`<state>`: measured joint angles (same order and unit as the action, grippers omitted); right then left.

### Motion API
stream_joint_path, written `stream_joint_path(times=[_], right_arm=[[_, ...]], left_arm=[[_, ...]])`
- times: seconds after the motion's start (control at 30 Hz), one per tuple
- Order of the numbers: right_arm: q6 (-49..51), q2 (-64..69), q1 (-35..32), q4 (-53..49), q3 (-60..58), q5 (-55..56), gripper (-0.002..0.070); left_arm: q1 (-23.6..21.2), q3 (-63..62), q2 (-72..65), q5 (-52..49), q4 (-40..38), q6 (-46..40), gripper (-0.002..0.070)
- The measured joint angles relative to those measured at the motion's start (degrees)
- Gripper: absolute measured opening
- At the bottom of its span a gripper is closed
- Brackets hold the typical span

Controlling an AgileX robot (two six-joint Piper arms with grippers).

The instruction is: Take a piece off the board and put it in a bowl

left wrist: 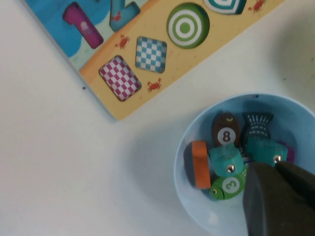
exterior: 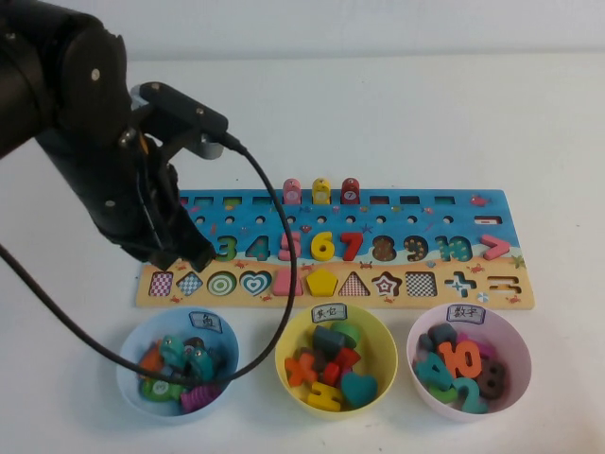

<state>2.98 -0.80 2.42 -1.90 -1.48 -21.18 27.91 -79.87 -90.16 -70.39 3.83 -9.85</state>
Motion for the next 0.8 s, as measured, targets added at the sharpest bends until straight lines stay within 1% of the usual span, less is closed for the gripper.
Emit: stream_joint_path(times=[0.23, 0.53, 0.6, 0.7, 0.8], right_arm=[[0.00, 0.00, 0.00, 0.00, 0.00, 0.00, -0.0018], [0.00, 0.00, 0.00, 0.00, 0.00, 0.00, -0.0018], [0.00, 0.00, 0.00, 0.00, 0.00, 0.00, -0.0018], [0.00, 0.00, 0.00, 0.00, 0.00, 0.00, -0.0018], [0.00, 0.00, 0.00, 0.00, 0.00, 0.00, -0.0018]], left_arm=[[0.09, -3.83, -2.53, 0.00, 0.22, 0.29, -0.0004], [0.09, -5.36, -6.38, 0.00, 0.22, 0.21, -0.0004], [0.09, -5.89, -7.38, 0.00, -0.05, 0.21, 0.0007], [0.09, -6.45, -8.73, 0.15, -1.75, 0.21, 0.0065], [0.09, -6.54, -9.85, 2.46, -5.02, 0.21, 0.0168]])
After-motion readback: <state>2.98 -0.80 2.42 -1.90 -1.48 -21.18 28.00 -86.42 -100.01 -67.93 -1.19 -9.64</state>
